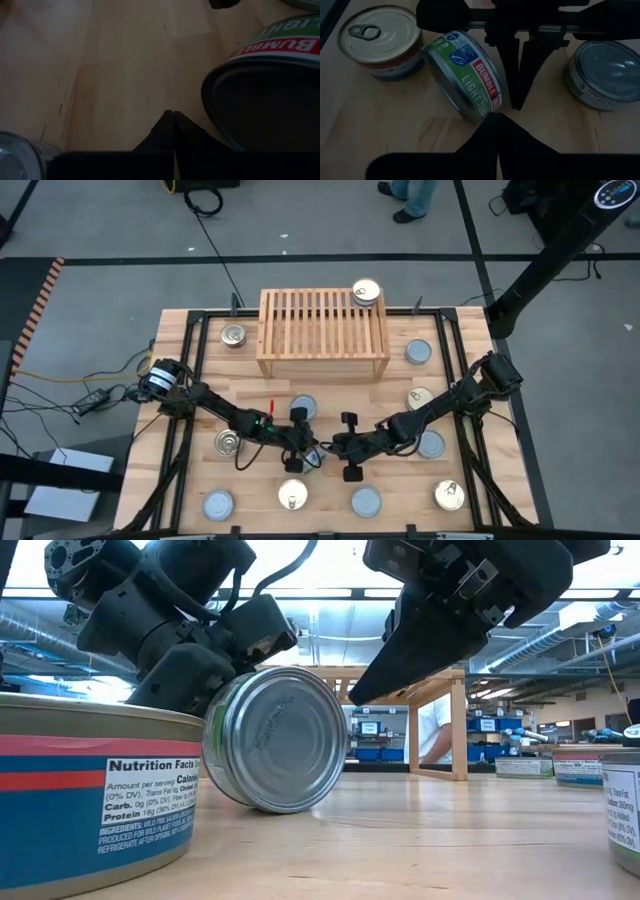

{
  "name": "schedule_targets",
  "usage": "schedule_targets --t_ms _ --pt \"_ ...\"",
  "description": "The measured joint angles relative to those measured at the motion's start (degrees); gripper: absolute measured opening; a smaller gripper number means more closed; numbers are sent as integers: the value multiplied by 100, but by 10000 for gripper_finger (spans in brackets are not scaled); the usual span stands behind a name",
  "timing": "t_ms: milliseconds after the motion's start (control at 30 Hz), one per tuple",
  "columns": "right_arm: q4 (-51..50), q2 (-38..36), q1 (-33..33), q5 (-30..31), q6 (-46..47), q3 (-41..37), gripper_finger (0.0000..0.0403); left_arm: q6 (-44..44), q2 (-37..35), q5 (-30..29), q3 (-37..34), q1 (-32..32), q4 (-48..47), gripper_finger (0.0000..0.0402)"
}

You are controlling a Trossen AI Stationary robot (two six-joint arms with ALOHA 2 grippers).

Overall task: Stack canned seafood by type on shelf
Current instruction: Put the green tuna can on the shelf

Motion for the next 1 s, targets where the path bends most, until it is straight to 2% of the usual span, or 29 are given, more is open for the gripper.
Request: schedule_targets --t_ms 333,533,1000 --pt "-159 2 5 -2 22 0 9 0 -145 -191 -4 2 -253 1" --pt "-213 4 7 -2 22 0 9 14 -702 -498 -5 2 -810 1" --pt "-446 -1 79 -3 -6 0 9 -14 -1542 -514 -7 -2 -1487 1"
